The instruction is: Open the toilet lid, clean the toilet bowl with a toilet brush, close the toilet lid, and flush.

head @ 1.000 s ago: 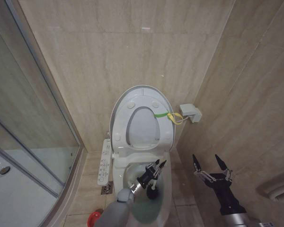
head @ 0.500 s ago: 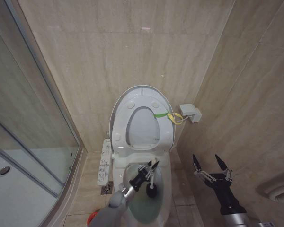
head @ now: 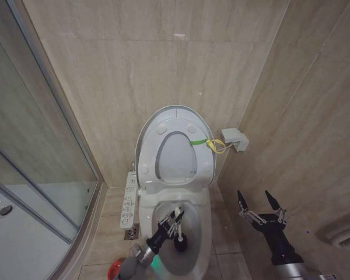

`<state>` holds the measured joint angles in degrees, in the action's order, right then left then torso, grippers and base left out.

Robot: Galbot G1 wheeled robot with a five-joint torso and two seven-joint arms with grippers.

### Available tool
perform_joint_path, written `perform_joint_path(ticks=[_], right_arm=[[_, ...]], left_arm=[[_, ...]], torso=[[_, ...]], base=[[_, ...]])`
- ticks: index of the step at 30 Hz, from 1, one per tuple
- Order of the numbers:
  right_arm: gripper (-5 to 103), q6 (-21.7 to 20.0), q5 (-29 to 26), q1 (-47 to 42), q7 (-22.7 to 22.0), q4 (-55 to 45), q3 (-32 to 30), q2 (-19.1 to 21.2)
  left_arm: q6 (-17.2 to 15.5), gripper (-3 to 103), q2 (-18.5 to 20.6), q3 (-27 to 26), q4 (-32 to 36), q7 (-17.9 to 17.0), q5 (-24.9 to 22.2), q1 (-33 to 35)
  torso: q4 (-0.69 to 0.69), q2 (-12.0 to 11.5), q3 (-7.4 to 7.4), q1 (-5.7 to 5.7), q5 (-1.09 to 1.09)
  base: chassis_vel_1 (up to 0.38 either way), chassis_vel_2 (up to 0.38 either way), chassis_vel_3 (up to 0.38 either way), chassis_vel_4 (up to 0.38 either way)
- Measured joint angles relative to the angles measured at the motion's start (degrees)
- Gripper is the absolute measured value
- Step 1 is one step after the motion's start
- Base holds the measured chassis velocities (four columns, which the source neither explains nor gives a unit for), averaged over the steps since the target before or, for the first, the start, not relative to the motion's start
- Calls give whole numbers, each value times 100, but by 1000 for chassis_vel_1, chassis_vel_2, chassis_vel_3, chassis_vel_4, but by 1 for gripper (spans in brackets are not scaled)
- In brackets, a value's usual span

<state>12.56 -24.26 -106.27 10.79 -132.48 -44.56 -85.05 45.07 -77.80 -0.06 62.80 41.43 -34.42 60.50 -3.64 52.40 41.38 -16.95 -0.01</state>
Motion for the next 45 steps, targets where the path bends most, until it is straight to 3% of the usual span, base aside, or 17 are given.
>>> perform_joint_path(ticks=[12,21,36,45], right_arm=[[100,0,0,0,0,0,0,0],[100,0,0,0,0,0,0,0],[100,0,0,0,0,0,0,0],[100,0,0,0,0,0,0,0]], left_arm=[[4,21,61,-338,262,-114,47,563],[-29,21,-55,-290,35,-177,-26,131],[-80,21,-520,-9,-791,-117,-137,-1215],[-54,21,-910,54,-1080,27,-125,-1256]], torso=[[1,0,0,0,1],[-1,-1,1,0,0],[-1,-1,1,-1,1],[0,-1,1,-1,1]], base=[[0,0,0,0],[0,0,0,0],[0,0,0,0],[0,0,0,0]])
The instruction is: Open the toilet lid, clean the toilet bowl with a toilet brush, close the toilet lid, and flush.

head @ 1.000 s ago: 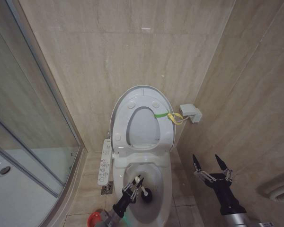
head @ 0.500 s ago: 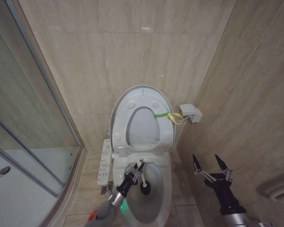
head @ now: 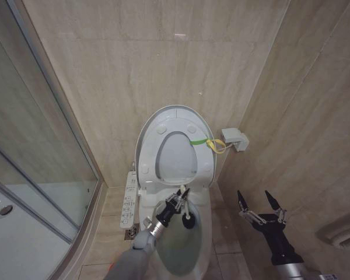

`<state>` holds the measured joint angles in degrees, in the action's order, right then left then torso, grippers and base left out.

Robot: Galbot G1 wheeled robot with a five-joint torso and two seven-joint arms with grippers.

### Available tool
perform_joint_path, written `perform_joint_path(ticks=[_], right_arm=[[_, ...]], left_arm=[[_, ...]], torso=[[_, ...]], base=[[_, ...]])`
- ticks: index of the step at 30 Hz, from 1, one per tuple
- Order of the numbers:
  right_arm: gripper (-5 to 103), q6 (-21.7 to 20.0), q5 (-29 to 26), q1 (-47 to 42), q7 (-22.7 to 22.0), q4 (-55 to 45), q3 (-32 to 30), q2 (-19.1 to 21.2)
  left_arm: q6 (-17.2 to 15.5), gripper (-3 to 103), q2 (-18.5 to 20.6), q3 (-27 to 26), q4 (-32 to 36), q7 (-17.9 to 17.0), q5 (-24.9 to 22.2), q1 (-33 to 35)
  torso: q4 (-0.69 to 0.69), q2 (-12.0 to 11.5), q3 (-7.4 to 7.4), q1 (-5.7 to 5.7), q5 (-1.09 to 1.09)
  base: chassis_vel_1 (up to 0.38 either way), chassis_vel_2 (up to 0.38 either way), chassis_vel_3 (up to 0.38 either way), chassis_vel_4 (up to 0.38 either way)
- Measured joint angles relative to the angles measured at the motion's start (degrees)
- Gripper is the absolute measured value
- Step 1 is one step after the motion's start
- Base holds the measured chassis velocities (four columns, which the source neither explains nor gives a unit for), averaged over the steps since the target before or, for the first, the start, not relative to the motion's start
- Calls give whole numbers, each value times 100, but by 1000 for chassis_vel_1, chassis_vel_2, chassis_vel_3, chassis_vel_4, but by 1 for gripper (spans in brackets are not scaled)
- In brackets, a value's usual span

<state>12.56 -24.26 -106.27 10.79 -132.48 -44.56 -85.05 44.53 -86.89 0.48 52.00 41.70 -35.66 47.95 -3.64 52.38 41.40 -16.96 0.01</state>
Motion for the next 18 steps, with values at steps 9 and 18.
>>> perform_joint_path(ticks=[9,18], right_arm=[[100,0,0,0,0,0,0,0],[100,0,0,0,0,0,0,1]], left_arm=[[173,21,-209,-176,-387,226,110,147],[71,21,-215,-230,-240,125,17,-279]], torso=[[1,0,-1,0,0],[1,1,1,0,-2]], base=[[0,0,0,0],[0,0,0,0]])
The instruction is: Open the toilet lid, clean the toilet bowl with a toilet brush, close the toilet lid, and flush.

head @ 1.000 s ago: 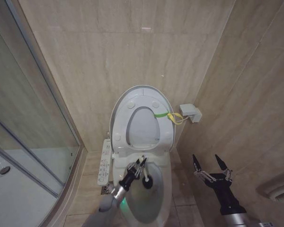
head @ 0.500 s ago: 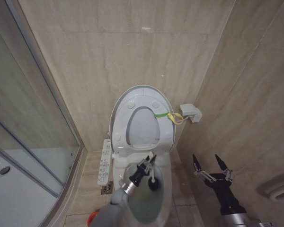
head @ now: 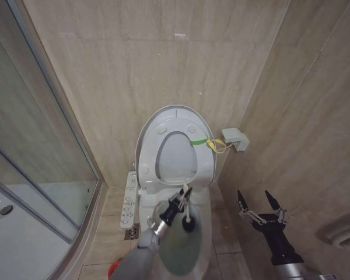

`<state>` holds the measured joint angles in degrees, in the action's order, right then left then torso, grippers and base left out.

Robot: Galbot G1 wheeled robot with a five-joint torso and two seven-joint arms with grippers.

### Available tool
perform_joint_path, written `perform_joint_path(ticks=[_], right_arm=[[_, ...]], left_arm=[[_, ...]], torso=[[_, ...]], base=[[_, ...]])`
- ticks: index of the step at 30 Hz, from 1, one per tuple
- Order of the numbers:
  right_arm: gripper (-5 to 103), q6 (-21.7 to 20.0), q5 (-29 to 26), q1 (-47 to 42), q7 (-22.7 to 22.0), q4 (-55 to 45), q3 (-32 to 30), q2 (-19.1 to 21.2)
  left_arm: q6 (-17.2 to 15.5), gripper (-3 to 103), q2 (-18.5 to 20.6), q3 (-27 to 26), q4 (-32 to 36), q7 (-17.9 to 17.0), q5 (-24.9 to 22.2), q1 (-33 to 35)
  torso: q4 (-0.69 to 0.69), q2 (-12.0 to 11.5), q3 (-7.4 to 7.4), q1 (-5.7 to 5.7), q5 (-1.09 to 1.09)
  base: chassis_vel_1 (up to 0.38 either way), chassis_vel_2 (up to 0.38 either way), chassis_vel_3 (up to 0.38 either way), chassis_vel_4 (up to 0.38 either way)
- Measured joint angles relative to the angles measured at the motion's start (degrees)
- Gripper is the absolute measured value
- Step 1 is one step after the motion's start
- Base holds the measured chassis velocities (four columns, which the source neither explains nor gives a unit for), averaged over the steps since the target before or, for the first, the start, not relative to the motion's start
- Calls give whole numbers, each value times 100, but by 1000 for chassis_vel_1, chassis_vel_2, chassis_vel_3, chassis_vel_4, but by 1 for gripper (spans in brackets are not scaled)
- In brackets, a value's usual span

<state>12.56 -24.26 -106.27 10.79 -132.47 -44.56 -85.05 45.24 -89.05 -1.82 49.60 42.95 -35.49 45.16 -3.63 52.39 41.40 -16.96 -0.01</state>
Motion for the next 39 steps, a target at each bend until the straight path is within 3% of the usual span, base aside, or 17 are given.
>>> perform_joint_path(ticks=[12,23,30,39], right_arm=[[100,0,0,0,0,0,0,-1],[100,0,0,0,0,0,0,0],[100,0,0,0,0,0,0,-1],[100,0,0,0,0,0,0,-1]], left_arm=[[138,21,-216,-82,-261,154,102,261],[122,21,48,-27,18,77,97,138],[150,21,148,-37,-35,234,362,509],[154,21,304,-18,213,219,304,613]], torso=[[-1,0,-1,1,1],[-3,0,-1,0,1],[-1,0,-1,1,0],[-1,0,-1,1,1]], base=[[0,0,0,0],[0,0,0,0],[0,0,0,0],[0,0,0,0]])
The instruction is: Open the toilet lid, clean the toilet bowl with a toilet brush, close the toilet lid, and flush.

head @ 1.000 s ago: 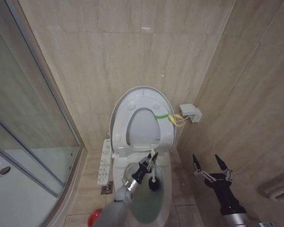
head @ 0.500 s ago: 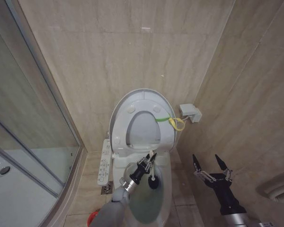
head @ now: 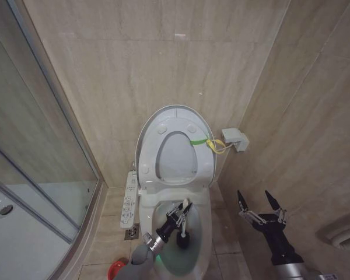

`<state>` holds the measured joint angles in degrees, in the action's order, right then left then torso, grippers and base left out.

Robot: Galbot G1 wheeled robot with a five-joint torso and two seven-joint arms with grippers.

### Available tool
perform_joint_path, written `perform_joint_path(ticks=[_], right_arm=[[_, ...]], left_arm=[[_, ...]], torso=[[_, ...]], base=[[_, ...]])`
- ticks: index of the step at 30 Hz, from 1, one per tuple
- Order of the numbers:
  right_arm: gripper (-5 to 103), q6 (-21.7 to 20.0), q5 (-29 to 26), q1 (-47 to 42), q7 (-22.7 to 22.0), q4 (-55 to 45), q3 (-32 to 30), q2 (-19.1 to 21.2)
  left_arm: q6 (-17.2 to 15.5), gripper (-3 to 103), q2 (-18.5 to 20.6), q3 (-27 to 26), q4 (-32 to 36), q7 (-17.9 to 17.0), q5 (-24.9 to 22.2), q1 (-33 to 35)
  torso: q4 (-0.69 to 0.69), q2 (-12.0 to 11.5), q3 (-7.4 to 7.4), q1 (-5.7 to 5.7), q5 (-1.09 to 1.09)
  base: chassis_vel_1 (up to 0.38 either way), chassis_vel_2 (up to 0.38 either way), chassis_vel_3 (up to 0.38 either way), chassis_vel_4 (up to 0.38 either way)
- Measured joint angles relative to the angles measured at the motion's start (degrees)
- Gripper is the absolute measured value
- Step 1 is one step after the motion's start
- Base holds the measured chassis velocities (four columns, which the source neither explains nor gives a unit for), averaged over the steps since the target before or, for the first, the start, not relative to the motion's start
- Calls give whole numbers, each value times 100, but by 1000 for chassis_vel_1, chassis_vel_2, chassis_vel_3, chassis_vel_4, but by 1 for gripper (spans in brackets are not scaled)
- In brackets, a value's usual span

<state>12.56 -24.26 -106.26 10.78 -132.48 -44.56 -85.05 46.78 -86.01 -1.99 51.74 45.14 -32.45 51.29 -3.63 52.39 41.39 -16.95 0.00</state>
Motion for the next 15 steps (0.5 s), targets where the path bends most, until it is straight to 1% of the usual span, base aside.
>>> perform_joint_path(ticks=[4,9,15], right_arm=[[100,0,0,0,0,0,0,0],[100,0,0,0,0,0,0,0],[100,0,0,0,0,0,0,0]], left_arm=[[-1,21,-3,37,150,-53,64,-150],[-1,21,-91,49,75,-43,106,-166],[12,21,-71,82,71,62,177,229]], torso=[[-1,0,0,0,1],[-2,0,0,0,0],[0,0,0,0,0]], base=[[0,0,0,0],[0,0,0,0],[0,0,0,0]])
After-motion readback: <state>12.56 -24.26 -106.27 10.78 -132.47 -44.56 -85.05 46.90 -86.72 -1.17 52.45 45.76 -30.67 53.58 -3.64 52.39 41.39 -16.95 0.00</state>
